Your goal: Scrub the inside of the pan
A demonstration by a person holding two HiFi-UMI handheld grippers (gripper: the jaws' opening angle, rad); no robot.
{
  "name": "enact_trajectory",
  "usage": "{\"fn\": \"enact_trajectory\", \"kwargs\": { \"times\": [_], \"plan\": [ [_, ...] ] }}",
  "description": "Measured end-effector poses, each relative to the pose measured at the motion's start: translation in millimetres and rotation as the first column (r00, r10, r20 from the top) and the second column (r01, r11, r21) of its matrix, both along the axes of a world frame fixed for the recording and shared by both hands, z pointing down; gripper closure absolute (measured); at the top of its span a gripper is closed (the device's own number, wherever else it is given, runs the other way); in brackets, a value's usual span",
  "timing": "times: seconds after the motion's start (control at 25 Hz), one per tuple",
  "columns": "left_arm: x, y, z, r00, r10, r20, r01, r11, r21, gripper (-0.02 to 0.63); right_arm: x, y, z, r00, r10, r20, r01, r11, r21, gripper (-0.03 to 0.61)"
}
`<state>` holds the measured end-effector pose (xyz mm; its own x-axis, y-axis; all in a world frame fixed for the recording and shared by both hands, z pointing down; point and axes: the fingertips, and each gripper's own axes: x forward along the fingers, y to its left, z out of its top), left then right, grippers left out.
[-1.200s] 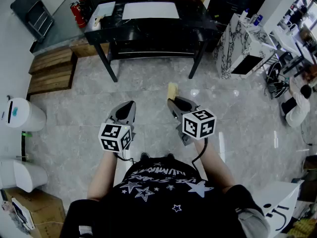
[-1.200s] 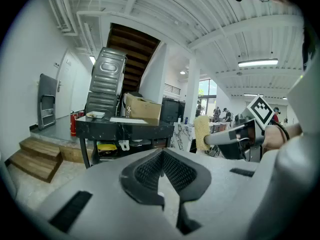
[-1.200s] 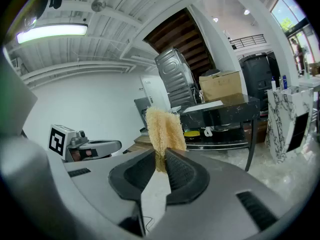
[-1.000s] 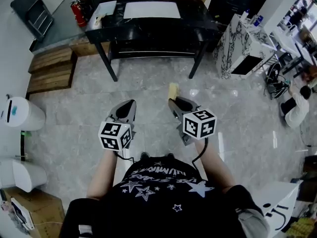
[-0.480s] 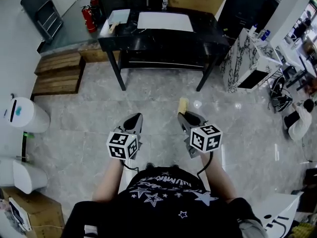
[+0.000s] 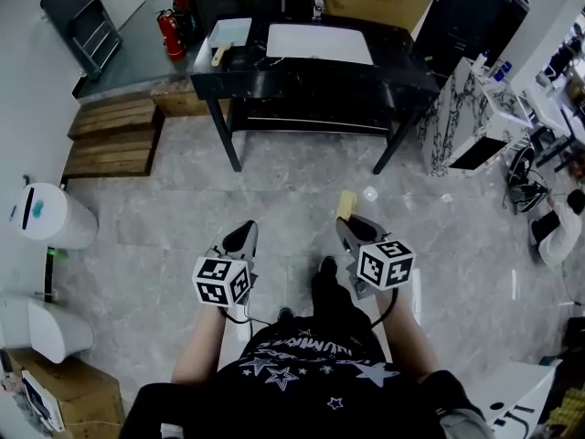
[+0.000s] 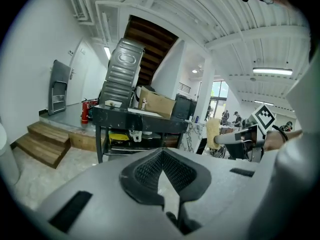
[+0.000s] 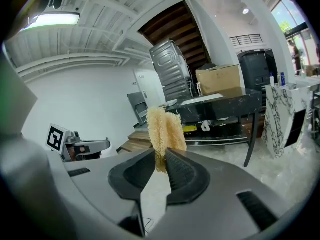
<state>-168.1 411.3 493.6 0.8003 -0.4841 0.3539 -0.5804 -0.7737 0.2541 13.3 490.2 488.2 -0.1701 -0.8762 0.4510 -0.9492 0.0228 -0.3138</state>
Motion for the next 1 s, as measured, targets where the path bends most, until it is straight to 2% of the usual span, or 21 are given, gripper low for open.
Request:
{"fn": "enact_trajectory", "kwargs": {
  "times": [0.16, 0.32, 0.44, 0.76, 1.0],
  "plan": [
    [7.8, -39.9, 10.8, 0.998, -0.059, 0.019, 0.060, 0.998, -0.019, 0.606, 19.6, -46.1, 10.2, 0.999, -0.023, 0.022, 0.023, 1.000, 0.006, 0.512],
    [32.8, -88.1, 9.0, 0.995, -0.092, 0.036, 0.092, 0.996, 0.006, 0.606, 54.9, -109.9, 21.1, 0.997, -0.055, 0.049, 0.054, 0.998, 0.012, 0.512],
    [58.7, -131.5, 6.7, 0.990, -0.128, 0.055, 0.127, 0.992, 0.016, 0.606, 85.6, -162.4, 22.4, 0.993, -0.089, 0.071, 0.088, 0.996, 0.019, 0.511],
    [132.6, -235.7, -19.2, 0.968, -0.245, 0.047, 0.243, 0.969, 0.040, 0.606, 160.3, -282.5, 9.4, 0.975, -0.197, 0.099, 0.194, 0.980, 0.038, 0.511],
    [177.5, -287.2, -19.3, 0.963, -0.263, 0.061, 0.259, 0.964, 0.058, 0.606, 204.4, -336.4, 8.0, 0.968, -0.230, 0.104, 0.225, 0.973, 0.052, 0.511]
  ]
}}
